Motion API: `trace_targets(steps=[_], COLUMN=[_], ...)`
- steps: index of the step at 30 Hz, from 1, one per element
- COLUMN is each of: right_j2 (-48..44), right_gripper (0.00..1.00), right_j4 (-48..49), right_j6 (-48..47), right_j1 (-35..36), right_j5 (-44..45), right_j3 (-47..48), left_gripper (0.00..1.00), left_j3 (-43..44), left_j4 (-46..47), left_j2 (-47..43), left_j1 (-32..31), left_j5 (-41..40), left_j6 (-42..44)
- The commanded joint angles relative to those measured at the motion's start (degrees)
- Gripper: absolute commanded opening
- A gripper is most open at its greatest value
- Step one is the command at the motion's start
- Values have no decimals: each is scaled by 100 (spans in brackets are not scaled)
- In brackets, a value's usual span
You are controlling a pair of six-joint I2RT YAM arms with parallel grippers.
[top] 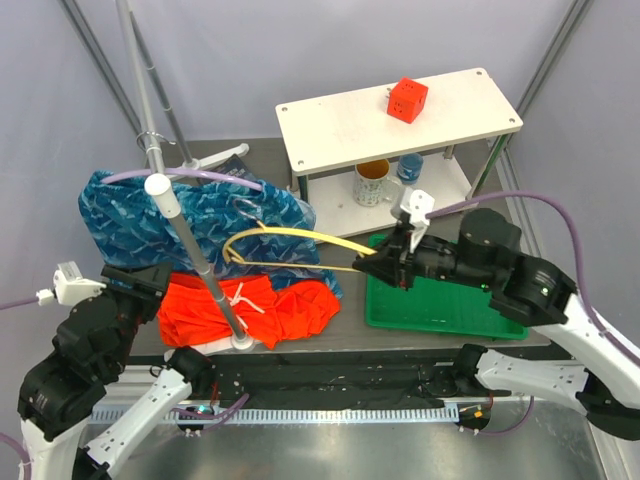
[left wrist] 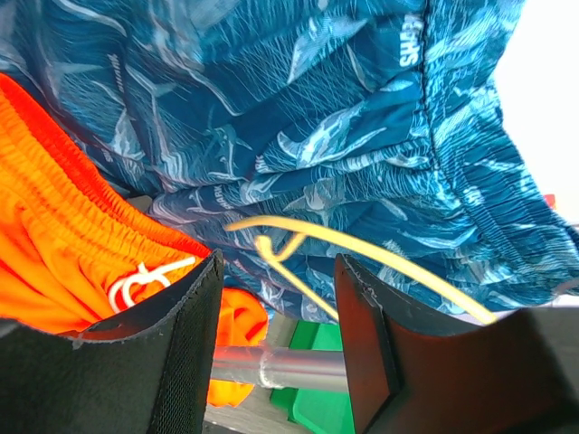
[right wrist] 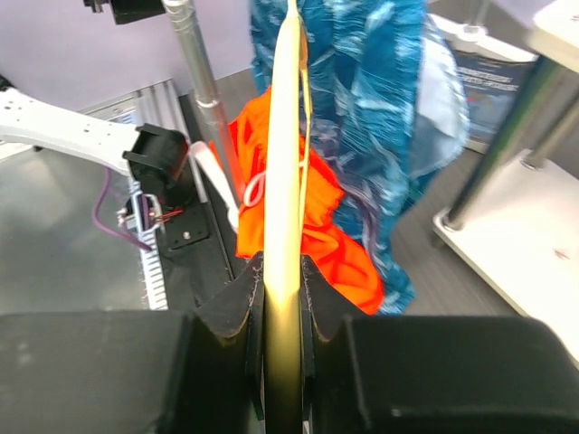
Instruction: Remove the shorts from the hanger
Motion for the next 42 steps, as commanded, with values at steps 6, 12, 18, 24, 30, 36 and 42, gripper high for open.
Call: trace_targets(steps=[6,12,18,24,30,36,42], right_j2=[-1217,-1428,-1402,-1288,-481,969,2366], right_gripper=[1,1,1,1,1,1,1], right_j4=[-550,-936,-1068,-920,-111,478,470], right_j6=[-220,17,61,-141,-421,-791,-845], right_j1=[-14,-14,-14,-5,-5,-5,-127], right_j5=[1027,993,1142,2072,2882,2374,2197], right_j3=[292,819,1592,2463,2578,3315,4352], left_gripper=[51,50,49,48,48,48,46], left_j3=[-159,-185,-212,-220,-247,-212,-203], left_j4=[493,467,493,405,344,344,273], left_j2=[445,594,594,559,515,419,217], left_j1=[-20,-20,-20,-29,-20,-20,-20], left_j5=[246,360,360,404,448,510,615], left_j6=[129,103,59,6,-20,-108,-205])
